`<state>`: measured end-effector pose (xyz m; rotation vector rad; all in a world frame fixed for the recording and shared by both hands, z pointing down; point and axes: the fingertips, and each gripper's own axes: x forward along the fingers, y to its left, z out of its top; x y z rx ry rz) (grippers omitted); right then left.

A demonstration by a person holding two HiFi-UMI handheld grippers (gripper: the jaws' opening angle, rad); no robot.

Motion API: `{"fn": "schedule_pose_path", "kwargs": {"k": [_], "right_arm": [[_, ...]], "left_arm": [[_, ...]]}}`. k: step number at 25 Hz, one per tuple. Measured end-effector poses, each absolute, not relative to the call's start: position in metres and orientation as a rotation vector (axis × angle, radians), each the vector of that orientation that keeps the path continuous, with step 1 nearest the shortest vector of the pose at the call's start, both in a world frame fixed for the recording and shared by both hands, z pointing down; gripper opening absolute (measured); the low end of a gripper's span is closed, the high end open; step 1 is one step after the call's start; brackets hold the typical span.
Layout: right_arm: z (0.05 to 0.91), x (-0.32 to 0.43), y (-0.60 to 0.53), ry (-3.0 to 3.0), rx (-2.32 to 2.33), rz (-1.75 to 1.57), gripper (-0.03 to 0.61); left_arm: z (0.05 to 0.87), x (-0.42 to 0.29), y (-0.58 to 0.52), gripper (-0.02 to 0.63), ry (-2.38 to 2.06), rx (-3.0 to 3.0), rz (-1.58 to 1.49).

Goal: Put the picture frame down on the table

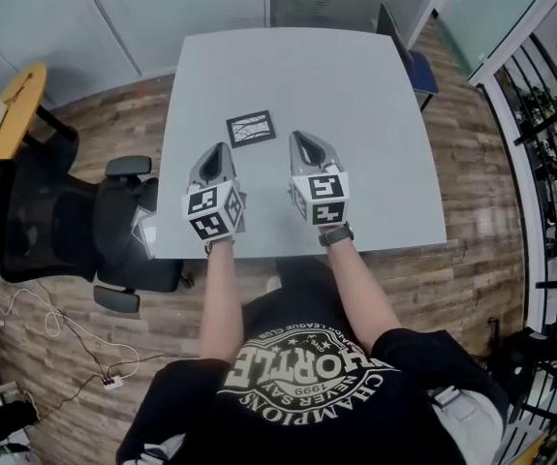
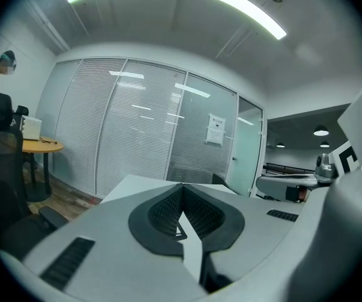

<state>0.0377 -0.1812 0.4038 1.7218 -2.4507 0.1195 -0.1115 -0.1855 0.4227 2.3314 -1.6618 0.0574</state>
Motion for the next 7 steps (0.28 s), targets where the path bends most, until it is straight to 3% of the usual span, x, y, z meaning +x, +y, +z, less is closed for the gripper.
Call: {"fn": "schedule_pose_path", "kwargs": {"k": [7], "right_arm": [[0.415,0.055,-0.224,-2.43,1.705,0.148,-0.002]], "left_arm": [[0.429,-0.09,-0.239,0.006,-1.645,2.323,0.073]]}}
